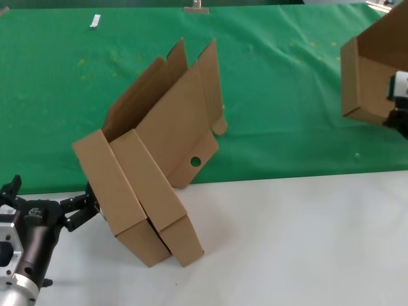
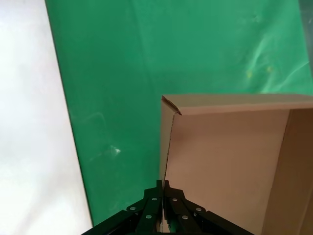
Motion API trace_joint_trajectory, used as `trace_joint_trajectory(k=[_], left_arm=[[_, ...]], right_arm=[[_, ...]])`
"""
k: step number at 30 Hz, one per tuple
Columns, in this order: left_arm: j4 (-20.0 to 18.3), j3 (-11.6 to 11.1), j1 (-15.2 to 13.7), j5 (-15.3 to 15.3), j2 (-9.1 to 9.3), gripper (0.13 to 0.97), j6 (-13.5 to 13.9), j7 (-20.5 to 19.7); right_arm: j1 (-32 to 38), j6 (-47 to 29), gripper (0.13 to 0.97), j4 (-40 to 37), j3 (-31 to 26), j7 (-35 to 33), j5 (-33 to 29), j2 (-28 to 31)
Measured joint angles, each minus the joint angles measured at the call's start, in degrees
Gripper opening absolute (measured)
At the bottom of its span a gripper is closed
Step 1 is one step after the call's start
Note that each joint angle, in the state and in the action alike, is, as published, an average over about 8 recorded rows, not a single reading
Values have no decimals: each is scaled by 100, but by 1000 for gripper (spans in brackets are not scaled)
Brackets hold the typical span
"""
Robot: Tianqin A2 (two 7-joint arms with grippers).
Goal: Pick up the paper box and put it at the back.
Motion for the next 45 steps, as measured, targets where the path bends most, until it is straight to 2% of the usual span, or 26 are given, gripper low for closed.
trace_joint_trajectory(k=[9, 18, 27, 35, 36, 41, 44, 45], left_arm=[[0, 0, 0, 0, 0, 966, 0, 0], [0, 0, 0, 0, 0, 966, 0, 0], [0, 0, 0, 0, 0, 966, 0, 0], [0, 0, 0, 0, 0, 966, 0, 0], [0, 0, 0, 0, 0, 966, 0, 0], [0, 0, 0, 0, 0, 966, 0, 0], [0, 0, 0, 0, 0, 966, 0, 0], [0, 0, 0, 0, 0, 966, 0, 0]], right_arm=[[-126, 171, 156, 0, 293, 228, -437, -102], [-184, 297, 213, 1, 675, 362, -681, -133], [-122, 37, 334, 3, 1127, 302, -748, 1], [80, -636, 521, 10, 1620, 54, -587, 445], [112, -742, 521, 12, 1700, 16, -544, 523], [204, -1319, 650, 51, 2217, -253, -193, 976], [45, -1708, 728, 289, 2677, -407, 194, 1317], [-75, -1838, 728, 435, 2865, -437, 366, 1439]])
